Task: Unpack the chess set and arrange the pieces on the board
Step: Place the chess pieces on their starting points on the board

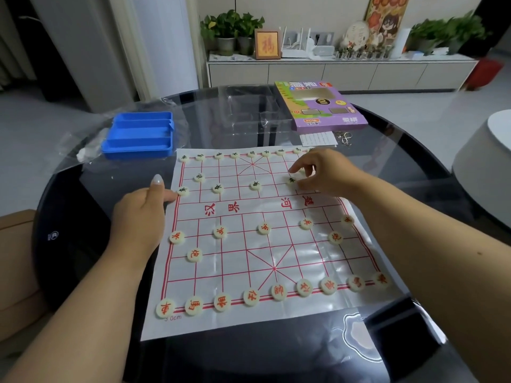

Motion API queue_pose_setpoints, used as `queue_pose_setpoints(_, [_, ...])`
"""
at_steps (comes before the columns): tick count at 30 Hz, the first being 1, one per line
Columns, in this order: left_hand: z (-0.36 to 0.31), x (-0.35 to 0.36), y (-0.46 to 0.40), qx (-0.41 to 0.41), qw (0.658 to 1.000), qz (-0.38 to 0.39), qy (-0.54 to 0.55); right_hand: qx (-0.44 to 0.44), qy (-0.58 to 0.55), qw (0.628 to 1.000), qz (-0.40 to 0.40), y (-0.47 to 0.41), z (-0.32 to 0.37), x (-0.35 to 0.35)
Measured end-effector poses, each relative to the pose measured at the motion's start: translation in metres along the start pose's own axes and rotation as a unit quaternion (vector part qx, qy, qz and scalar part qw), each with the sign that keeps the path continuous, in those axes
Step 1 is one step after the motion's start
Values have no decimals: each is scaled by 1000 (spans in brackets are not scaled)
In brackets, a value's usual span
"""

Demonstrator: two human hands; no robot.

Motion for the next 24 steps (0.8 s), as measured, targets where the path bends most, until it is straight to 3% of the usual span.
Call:
queue_pose_setpoints(14, [1, 1, -1, 8, 1000, -3, -3, 3, 17, 999, 27, -5, 5, 4])
queue_pose_setpoints(24, [2, 1, -3, 6, 1000, -9, -11, -64, 3, 998, 23, -19, 54, 22])
Point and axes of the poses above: each hand's wrist, its own y-axis away from the middle knuckle, its own x-axis out of the palm, z = x × y, the point moved 1 cm from there along -y, towards the middle knuckle, and after that the axes turned 8 degrees about z, right-handed, at the moved point
